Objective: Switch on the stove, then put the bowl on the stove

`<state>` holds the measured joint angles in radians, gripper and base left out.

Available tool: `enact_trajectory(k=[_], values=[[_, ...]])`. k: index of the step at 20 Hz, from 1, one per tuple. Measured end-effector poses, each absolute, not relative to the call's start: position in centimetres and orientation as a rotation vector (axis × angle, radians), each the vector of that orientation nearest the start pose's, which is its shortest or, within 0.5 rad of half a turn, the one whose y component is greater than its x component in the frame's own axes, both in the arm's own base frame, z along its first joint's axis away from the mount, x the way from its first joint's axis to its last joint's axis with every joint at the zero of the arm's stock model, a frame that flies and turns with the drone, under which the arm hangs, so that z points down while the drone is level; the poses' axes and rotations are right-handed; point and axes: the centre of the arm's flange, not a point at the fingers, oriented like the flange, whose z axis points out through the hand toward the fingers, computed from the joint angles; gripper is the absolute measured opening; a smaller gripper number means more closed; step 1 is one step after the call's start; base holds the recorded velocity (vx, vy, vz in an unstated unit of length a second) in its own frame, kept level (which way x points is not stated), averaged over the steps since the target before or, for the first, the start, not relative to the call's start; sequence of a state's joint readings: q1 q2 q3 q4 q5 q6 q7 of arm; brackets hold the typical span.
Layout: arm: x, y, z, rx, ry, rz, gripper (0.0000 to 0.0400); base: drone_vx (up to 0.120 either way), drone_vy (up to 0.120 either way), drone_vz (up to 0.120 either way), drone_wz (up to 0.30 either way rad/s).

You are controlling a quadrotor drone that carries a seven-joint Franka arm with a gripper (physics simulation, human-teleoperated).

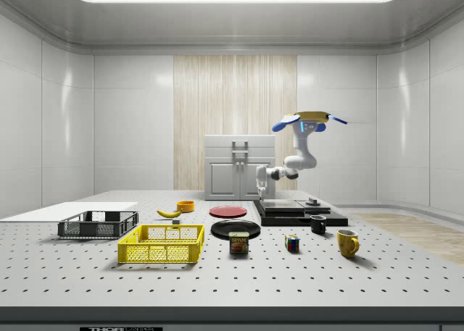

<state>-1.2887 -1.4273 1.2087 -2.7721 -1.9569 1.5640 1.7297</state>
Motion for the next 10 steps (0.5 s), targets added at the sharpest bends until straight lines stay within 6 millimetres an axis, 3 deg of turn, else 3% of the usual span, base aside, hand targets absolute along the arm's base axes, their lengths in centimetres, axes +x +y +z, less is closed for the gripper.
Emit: enact_trajectory(k=[8,10], values=[[32.67,-2.0,54.27,0.001,-0.002,0.785,0.04,0.12,0.0,0.0,0.0],[32.67,-2.0,54.27,0.001,-0.002,0.785,0.04,0.12,-0.1,0.0,0.0]])
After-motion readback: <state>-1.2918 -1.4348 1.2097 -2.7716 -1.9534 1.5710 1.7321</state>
